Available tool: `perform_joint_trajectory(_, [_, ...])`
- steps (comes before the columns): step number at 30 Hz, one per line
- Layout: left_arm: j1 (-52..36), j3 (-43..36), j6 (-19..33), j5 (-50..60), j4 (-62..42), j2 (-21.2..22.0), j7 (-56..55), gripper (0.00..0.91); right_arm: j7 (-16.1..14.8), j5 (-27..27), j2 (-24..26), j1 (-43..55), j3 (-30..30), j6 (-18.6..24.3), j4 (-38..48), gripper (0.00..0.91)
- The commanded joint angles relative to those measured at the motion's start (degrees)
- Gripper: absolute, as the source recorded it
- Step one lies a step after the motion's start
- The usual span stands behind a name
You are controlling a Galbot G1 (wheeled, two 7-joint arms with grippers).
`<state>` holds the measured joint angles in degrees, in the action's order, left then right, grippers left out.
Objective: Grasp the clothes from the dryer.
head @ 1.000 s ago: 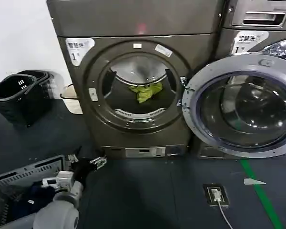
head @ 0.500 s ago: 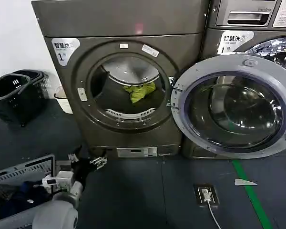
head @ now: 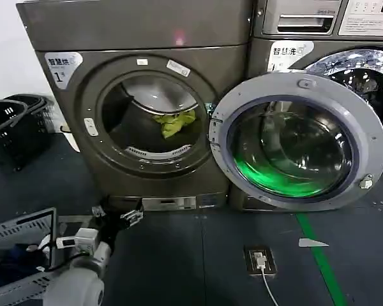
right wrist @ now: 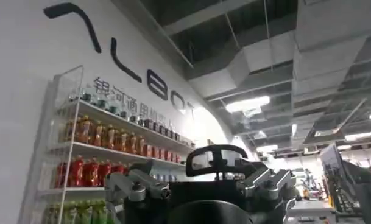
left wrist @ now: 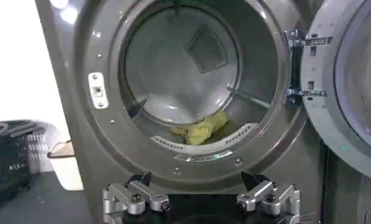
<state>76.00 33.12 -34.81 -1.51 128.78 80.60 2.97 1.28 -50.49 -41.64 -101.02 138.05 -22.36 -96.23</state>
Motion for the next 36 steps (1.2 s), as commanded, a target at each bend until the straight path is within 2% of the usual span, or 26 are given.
perform_joint_trajectory(1, [-0.3,0.0,-0.1,-0.1,-0.1,0.1,0.0,0.907,-0.7,0.1,-0.1,0.0,0.0,1.6,0.0,0.907])
perform_joint_trajectory(15, [-1.0,0.0,0.7,1.1,0.0,-0.1,0.5,0.907,-1.3,0.1,-0.1,0.0,0.2,2.6,0.3,0.907])
perform_joint_trajectory(19, [-1.3,-0.1,2.3,0.6,0.0,0.0,0.5,0.907,-1.4,-0.1,-0.2,-0.5,0.8,2.6,0.3,0.907])
perform_joint_trajectory(36, [-1.0,-0.2,2.0,1.1,0.4,-0.5,1.1,0.907,-1.5,-0.2,-0.4,-0.9,1.8,2.6,0.3,0.907])
